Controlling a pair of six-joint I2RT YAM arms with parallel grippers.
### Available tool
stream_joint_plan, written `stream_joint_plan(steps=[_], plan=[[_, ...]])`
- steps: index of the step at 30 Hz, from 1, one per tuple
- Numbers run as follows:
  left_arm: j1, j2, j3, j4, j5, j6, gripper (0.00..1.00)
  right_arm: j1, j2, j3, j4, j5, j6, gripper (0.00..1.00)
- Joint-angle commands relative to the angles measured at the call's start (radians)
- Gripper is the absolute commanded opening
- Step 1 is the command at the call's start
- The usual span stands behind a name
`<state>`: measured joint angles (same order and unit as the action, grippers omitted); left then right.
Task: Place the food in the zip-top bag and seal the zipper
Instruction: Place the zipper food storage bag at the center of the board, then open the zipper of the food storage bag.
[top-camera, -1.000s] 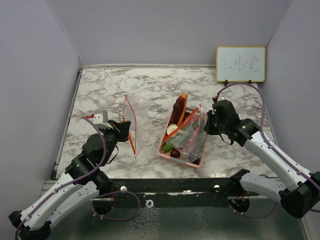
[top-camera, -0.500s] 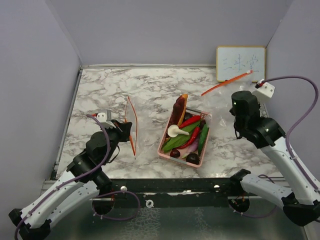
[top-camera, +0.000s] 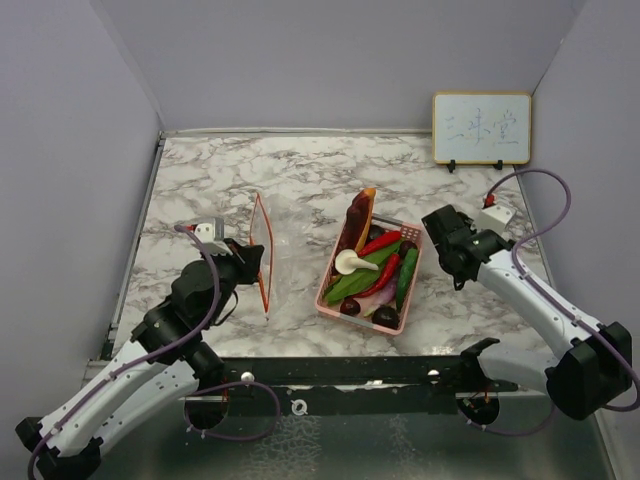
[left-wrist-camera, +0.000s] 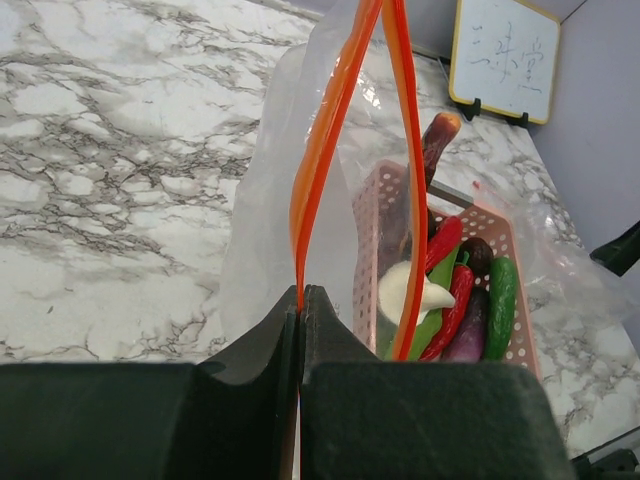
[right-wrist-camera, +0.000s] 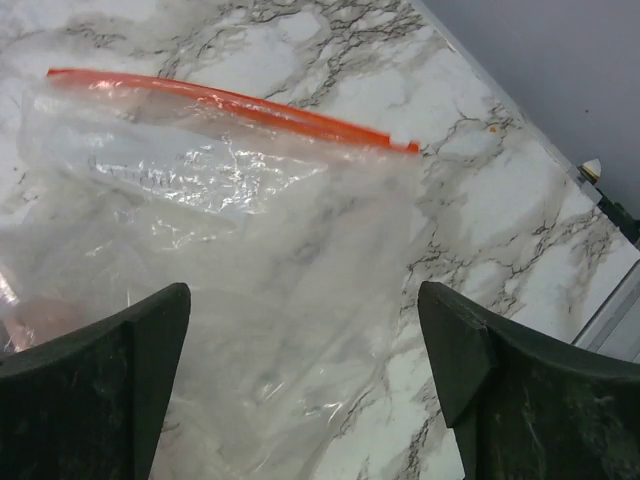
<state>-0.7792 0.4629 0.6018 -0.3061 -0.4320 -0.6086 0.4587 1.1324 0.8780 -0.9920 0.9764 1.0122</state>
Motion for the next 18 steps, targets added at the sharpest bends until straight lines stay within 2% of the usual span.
stream_joint_plan(steps=[1, 4, 7, 9, 12, 18], plan=[[0.0, 0.033, 0.018, -0.01, 0.021, 0.016, 0.0, 0.0, 0.026, 0.081, -0.022, -0.052, -0.034, 0.99], [0.0, 0.069, 0.018, 0.003, 0.022, 0.009, 0.0, 0.003, -0.021, 0.127, 0.072, -0.16, -0.225, 0.99], [-0.001, 0.115, 0.024, 0.03, 0.037, -0.006, 0.0, 0.003, -0.118, 0.117, 0.292, -0.373, -0.434, 0.99], [-0.001, 0.163, 0.045, 0.036, 0.049, -0.008, 0.0, 0.003, -0.139, 0.133, 0.343, -0.469, -0.456, 0.99], [-0.002, 0.244, 0.074, 0.051, 0.073, -0.007, 0.0, 0.011, -0.062, 0.195, 0.359, -0.589, -0.46, 0.99], [-0.001, 0.327, 0.01, 0.205, 0.143, -0.058, 0.0, 0.106, 0.095, 0.277, 0.45, -0.615, -0.431, 0.99]])
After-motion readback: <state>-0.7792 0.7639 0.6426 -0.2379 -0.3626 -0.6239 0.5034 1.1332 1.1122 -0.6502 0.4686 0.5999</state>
